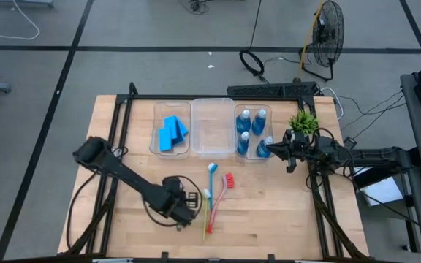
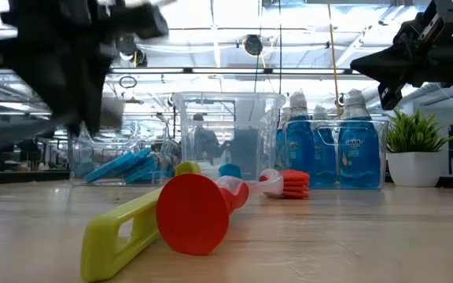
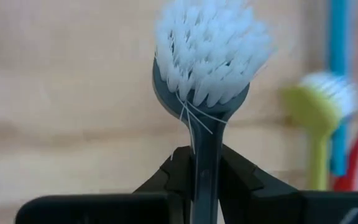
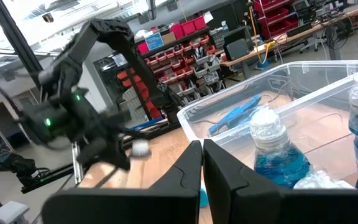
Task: Pick & Place Kitchen Sink Supplies
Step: Put the black dishwashing brush into the white bin
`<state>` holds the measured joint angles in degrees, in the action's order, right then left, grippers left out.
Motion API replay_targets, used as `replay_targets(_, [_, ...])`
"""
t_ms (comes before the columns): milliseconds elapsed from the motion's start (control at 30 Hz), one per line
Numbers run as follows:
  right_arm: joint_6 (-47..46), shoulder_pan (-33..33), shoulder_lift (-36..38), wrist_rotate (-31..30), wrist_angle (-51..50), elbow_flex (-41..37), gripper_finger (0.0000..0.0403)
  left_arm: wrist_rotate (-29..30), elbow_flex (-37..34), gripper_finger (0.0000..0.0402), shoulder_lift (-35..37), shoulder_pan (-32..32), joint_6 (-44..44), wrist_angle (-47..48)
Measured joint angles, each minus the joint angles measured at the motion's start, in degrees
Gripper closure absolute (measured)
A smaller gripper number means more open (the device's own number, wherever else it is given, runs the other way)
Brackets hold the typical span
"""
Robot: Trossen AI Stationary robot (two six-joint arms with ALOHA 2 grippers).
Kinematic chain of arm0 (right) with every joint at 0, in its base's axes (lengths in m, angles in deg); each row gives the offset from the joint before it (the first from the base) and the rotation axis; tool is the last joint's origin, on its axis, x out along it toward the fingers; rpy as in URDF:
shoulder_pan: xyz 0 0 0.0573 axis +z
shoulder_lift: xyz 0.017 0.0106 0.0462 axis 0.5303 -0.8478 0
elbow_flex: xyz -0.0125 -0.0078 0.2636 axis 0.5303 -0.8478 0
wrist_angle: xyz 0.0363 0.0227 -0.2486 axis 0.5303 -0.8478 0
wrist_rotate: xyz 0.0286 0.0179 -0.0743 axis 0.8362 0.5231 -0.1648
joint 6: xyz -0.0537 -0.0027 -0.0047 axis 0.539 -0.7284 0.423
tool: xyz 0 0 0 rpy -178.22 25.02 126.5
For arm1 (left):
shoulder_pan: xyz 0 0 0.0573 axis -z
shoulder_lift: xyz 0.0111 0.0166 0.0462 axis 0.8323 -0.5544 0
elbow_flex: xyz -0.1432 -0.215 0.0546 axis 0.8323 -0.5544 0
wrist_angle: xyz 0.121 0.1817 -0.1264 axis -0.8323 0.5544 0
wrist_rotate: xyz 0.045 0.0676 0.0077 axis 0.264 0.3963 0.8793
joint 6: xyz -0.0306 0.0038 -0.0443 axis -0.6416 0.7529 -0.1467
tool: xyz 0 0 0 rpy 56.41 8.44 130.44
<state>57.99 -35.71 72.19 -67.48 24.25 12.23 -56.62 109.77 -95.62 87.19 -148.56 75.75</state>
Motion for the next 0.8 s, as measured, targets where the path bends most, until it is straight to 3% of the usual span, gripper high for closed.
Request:
replay_targets(200, [0.0, 0.0, 0.0, 0.0, -0.2, 0.0, 0.0399, 18.8, 0.1, 0.0351, 7.3, 2.4, 13.6, -1.1])
replay_targets(400, [0.2, 0.0, 0.0, 0.0, -0.2, 0.0, 0.0399, 33.1, 0.2, 0.0351, 13.3, 4.3, 36.6, -9.1])
replay_targets(567, [0.2, 0.0, 0.0, 0.0, -0.2, 0.0, 0.0399, 37.1, 0.2, 0.0351, 16.2, 4.6, 55.5, -18.2])
replay_targets(800, [0.2, 0.0, 0.0, 0.0, -0.2, 0.0, 0.0399, 33.3, 0.2, 0.0351, 17.6, 4.0, 76.5, -34.9])
